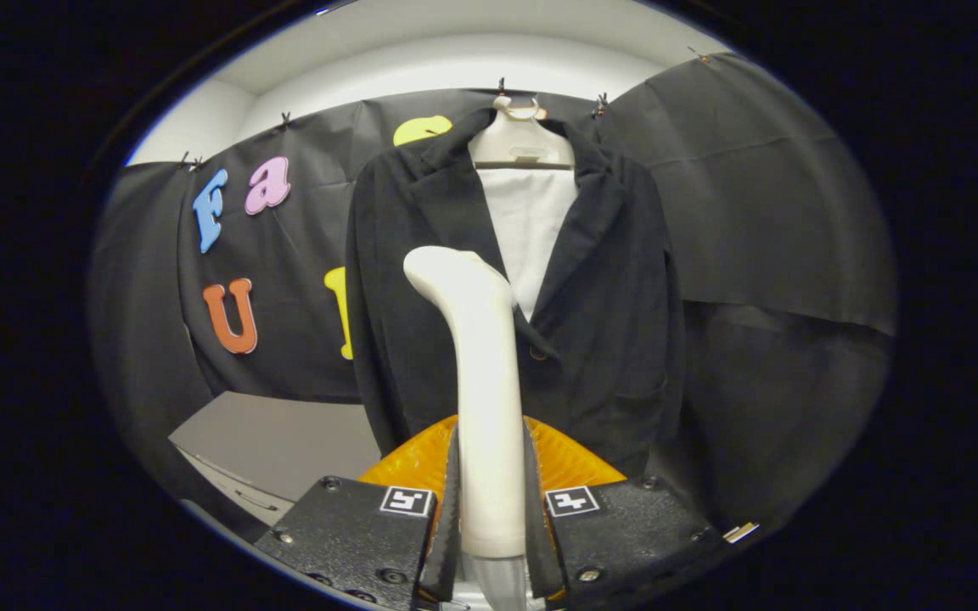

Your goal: Iron the clothes twice with a garment steamer, once on the left side and once on the right side.

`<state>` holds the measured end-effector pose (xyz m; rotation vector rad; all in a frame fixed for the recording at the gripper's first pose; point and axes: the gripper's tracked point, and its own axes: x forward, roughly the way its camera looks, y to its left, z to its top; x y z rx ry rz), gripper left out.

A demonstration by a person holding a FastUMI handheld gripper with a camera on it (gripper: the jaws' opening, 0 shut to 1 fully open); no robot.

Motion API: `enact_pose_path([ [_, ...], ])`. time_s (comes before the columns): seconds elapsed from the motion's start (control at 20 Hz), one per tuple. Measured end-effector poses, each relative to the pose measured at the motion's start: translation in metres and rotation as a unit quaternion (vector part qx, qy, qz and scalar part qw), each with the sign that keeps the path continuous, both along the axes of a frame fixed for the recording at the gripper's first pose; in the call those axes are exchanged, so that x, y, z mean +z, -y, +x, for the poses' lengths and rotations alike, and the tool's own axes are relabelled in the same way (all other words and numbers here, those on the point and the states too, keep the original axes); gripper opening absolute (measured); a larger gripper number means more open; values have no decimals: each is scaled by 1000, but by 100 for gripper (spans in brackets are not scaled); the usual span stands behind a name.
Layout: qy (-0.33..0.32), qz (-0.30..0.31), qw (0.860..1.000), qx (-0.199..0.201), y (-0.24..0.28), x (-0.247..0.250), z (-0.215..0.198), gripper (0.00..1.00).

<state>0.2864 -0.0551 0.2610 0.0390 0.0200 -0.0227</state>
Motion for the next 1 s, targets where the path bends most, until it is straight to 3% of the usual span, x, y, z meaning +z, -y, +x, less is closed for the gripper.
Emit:
enact_pose_path([
  [1.0, -97, 7, 995, -10, 16, -110, 9, 35],
])
